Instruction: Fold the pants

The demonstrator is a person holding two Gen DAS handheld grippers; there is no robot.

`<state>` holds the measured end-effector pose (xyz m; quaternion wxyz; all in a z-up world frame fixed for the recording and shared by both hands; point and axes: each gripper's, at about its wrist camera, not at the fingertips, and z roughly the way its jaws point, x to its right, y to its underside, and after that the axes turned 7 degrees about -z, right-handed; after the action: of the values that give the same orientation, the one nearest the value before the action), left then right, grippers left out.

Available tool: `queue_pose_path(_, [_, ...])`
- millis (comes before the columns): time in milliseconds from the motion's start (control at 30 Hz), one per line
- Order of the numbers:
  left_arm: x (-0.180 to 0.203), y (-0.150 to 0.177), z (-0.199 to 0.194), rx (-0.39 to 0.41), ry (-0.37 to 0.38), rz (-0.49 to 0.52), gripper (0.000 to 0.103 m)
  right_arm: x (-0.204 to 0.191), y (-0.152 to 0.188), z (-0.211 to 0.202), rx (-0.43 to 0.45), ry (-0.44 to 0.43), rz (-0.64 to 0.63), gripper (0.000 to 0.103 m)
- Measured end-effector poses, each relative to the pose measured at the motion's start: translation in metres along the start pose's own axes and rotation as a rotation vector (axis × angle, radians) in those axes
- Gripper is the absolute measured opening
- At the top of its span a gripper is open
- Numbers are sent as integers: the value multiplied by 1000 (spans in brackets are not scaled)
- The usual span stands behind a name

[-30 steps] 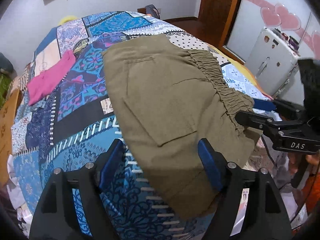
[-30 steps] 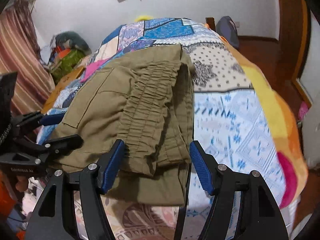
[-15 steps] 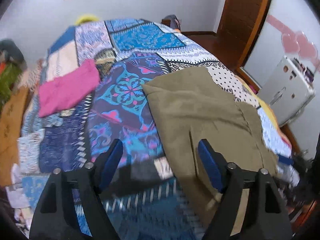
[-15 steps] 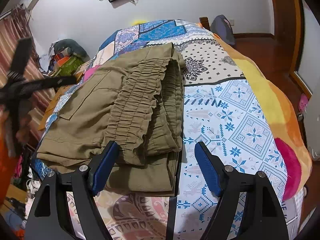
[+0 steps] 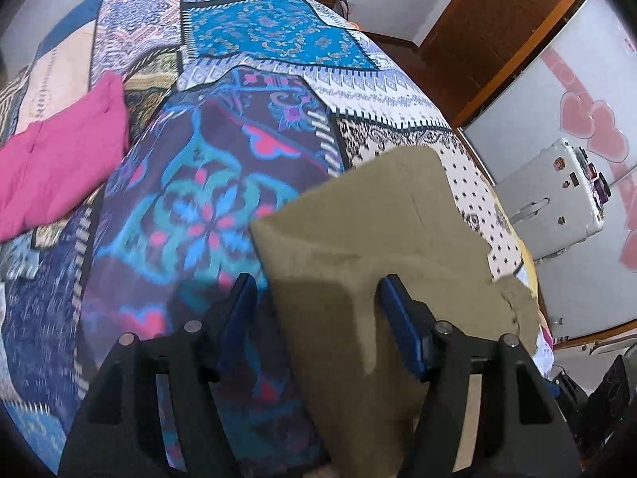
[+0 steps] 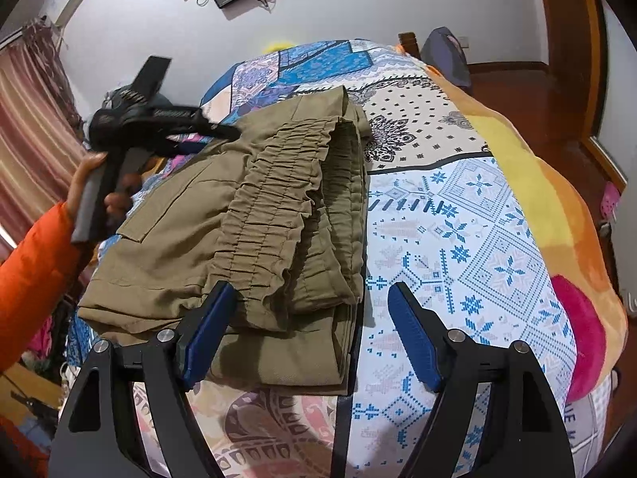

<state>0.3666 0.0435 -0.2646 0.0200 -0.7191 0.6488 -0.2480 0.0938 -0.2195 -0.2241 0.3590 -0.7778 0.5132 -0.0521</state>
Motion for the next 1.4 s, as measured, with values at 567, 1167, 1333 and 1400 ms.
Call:
queue_pose_path(567, [-20,26,-34,87,-250,23,13,2,-24,-18,34,88,-24,78])
queue_pose_path(1167, [-88,187,-128,120,-346,-139,12,-38,-27,14,-16,104,-145,80])
queue_pose_path(1333, [-112,200,-138,109,-333,-183,12,-25,-23,25,-20,126,-121,74])
queue_pose_path(1400, [-111,199,-148,131,-327,-171,13,-17,-30,27,-30,144,-124,69])
